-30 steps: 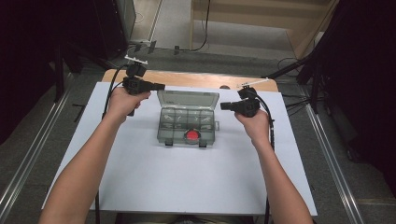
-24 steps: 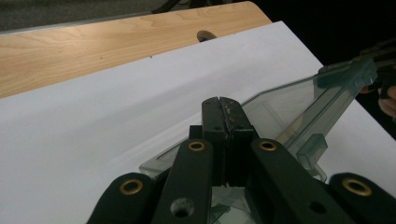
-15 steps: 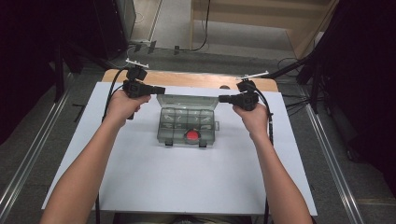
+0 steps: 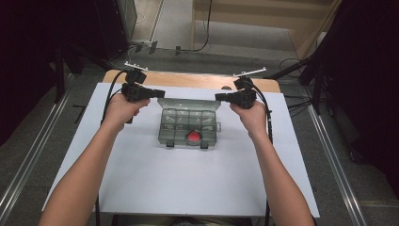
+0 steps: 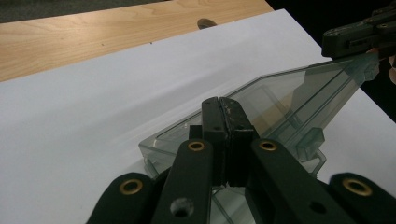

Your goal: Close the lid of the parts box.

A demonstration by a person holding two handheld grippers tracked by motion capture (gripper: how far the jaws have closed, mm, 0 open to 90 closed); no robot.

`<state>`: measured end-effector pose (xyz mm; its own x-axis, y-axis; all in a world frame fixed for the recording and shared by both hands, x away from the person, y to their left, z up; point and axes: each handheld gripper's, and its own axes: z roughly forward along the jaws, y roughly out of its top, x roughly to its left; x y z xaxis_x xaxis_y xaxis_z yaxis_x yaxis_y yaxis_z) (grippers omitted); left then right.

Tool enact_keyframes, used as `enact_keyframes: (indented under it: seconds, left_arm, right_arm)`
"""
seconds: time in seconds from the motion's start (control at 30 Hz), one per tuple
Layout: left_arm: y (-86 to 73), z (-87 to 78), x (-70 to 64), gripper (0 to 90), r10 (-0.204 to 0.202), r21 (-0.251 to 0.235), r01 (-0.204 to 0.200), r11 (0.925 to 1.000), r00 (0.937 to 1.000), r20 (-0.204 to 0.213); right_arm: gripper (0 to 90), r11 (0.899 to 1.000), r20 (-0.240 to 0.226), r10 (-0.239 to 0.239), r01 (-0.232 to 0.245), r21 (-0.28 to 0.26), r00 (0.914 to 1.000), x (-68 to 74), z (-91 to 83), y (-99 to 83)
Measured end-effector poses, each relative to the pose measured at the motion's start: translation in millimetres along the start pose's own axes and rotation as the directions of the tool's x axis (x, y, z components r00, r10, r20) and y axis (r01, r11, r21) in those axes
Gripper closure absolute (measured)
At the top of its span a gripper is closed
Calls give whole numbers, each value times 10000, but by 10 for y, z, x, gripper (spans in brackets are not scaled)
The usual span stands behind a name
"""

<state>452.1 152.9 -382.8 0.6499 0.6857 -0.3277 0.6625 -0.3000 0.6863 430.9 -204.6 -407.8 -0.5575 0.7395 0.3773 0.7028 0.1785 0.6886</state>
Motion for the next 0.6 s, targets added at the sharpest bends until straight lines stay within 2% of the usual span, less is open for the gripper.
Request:
enact_keyframes:
  seconds: [0.13,0.3,0.6]
  left_arm:
    - [-12,2,-21,893,97,48,-98,9999,9999,42]
    - [-34,-12,-54,891,148,-40,-147,9999,9998,103]
    - [-97,-77,-75,891,312,-3,-312,9995,9995,-12]
  right_arm:
    - [900,10000,-85,-67,68,30,9999,38,-3,6]
    - [900,10000,-416,-10,12,36,9991,93,-31,-7]
    - [900,9993,-441,-218,231,277,9988,196,-43,-74]
